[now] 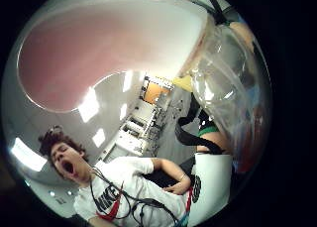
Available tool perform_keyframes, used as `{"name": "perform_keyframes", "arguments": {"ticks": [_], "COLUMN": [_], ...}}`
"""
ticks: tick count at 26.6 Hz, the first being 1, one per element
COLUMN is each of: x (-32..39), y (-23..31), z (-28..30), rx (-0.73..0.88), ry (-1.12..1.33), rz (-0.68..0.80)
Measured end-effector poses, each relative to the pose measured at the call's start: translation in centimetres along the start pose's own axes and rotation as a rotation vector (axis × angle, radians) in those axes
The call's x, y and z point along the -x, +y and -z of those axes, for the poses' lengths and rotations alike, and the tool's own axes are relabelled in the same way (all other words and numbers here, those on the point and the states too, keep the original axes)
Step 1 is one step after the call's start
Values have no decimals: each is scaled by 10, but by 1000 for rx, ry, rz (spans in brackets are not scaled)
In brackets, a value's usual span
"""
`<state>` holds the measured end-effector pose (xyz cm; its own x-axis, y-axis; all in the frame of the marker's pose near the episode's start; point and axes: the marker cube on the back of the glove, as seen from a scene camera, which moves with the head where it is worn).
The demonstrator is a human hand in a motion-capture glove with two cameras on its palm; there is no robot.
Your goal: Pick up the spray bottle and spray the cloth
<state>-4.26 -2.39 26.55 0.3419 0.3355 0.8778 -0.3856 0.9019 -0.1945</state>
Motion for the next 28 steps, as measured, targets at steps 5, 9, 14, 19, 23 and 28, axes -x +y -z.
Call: {"name": "perform_keyframes", "arguments": {"ticks": [5,9,14,19,23,28], "x": [-12,-21,-7,-6,-16,-9], "y": [15,32,71,102,144,149], "z": [-12,-6,27,59,96,104], "rx": [114,158,135,198,270,237], "ry": [31,11,-31,175,498,613], "rz": [-54,15,35,71,13,-5]}}
